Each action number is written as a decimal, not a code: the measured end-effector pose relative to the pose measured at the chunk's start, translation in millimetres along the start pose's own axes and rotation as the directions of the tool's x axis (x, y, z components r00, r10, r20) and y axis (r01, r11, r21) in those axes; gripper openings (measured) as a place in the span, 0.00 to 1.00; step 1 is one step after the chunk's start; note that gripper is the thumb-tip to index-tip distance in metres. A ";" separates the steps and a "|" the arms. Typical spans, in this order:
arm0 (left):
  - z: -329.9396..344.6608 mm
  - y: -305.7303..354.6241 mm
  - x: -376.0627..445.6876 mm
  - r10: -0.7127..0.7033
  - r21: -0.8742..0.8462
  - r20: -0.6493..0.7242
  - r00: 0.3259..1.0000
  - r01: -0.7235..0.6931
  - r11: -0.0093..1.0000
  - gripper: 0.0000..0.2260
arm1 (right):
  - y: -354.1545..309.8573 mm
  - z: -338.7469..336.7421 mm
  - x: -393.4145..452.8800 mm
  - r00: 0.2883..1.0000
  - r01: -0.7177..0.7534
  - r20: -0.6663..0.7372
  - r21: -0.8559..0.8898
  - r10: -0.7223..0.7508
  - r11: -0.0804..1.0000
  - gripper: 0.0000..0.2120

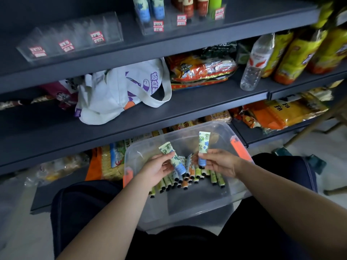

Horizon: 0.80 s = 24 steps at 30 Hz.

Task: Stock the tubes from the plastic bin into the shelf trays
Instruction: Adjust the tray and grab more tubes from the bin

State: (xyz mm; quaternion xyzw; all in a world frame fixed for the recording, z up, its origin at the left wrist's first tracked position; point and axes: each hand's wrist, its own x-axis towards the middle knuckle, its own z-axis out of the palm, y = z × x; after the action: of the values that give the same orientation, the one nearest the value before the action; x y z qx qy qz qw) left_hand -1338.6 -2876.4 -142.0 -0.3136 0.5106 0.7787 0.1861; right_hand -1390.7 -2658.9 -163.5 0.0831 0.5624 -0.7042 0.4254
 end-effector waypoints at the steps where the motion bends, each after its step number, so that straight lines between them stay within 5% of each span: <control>1: 0.9 3.1 -2.2 0.013 0.007 0.004 1.000 -0.013 1.000 0.02 | -2.7 0.4 -2.6 1.000 0.022 -0.016 -0.013 -0.022 1.000 0.12; 12: 23.0 68.1 -36.7 0.266 0.169 0.135 0.955 -0.286 0.943 0.04 | -69.8 27.6 -36.6 0.932 0.315 -0.139 -0.140 -0.334 0.939 0.08; 20: 45.2 154.9 -87.5 0.467 0.305 0.243 0.850 -0.524 0.795 0.02 | -161.9 65.6 -75.5 0.806 0.512 -0.125 -0.345 -0.579 0.787 0.16; 24: 58.7 205.8 -117.7 0.549 0.367 0.283 0.786 -0.618 0.695 0.02 | -213.8 89.7 -100.3 0.740 0.581 -0.059 -0.445 -0.670 0.681 0.08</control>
State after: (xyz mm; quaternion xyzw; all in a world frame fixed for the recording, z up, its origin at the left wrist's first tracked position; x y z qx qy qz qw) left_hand -1395.2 -2903.5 94.0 -0.0243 0.7304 0.6817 0.0330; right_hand -1443.7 -2684.4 82.1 -0.1271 0.7302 -0.6636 0.1011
